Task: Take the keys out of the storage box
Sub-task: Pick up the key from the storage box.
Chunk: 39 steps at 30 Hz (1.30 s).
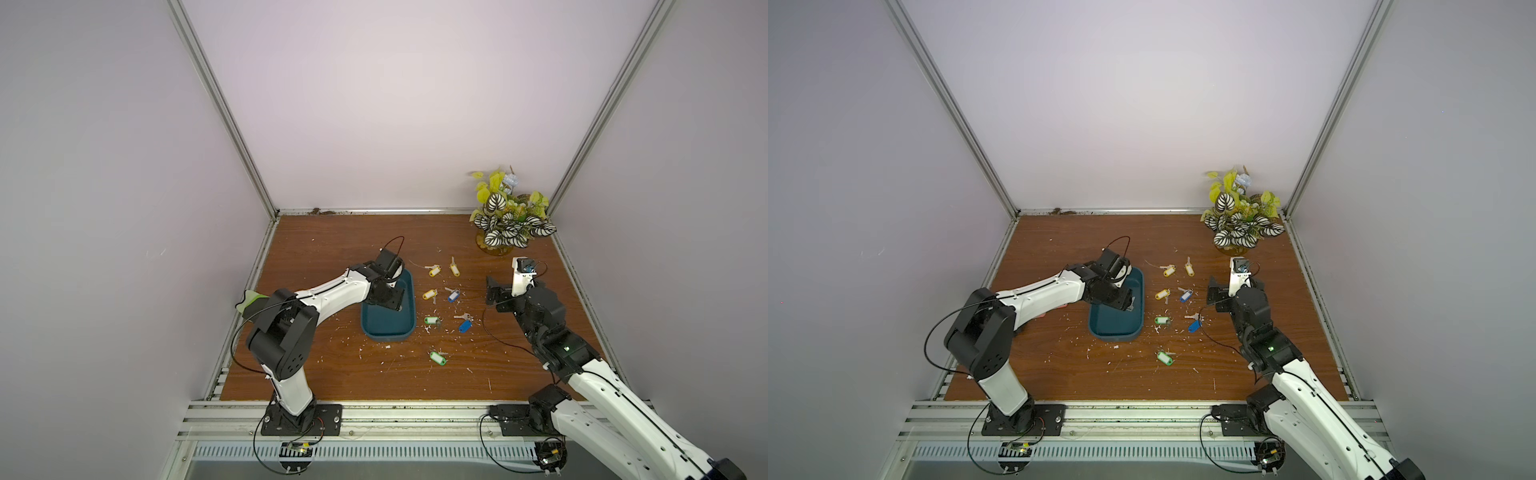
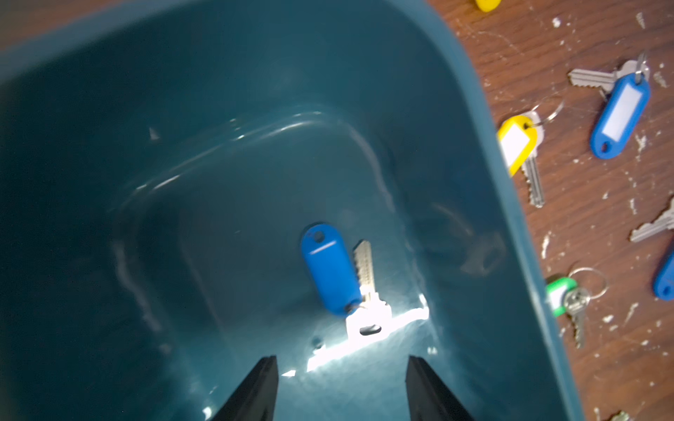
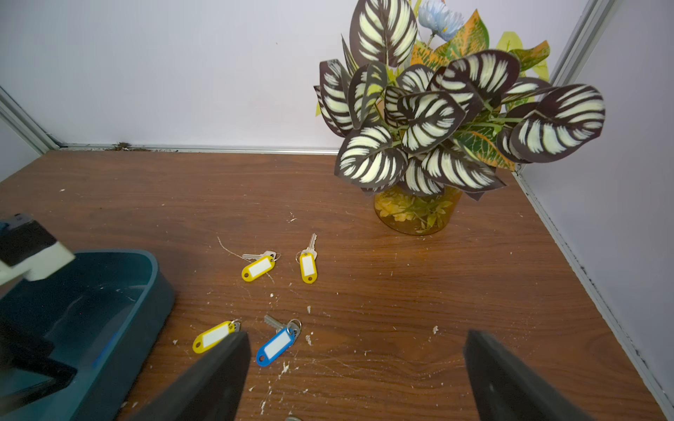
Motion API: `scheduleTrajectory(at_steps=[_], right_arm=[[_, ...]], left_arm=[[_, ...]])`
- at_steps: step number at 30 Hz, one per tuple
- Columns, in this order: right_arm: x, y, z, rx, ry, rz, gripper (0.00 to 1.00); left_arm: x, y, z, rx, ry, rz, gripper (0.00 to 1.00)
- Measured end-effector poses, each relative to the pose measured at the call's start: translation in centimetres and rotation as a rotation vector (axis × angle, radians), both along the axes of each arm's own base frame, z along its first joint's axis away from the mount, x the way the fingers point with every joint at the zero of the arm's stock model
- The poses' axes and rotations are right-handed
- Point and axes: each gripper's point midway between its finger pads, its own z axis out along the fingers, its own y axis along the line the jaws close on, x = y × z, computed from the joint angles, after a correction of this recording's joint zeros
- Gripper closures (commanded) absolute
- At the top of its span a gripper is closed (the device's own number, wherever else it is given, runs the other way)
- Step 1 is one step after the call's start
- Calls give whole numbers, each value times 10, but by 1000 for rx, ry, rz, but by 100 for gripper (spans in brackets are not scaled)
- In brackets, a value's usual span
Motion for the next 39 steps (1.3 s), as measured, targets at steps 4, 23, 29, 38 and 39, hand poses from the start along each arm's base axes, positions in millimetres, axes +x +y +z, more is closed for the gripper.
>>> scheduleTrajectory(at_steps=[4,23,29,38,39], right_arm=[[0,0,0,1,-1,-1,1],[-1,-4,0,-1,-3,-19,1],[0,-3,-2,-5,5,-19,1],[2,-2,-7,-13,22,-18,1],[2,-2,-8,-15,25,-18,1]], left_arm=[[1,-15,-8,9,15,-6,43],[1,-6,-35,107,38,43,60],[4,-3,-36,127,26,52,70],[7,-1,-36,138,13,59,71],[7,-1,-36,139,12,60,69]])
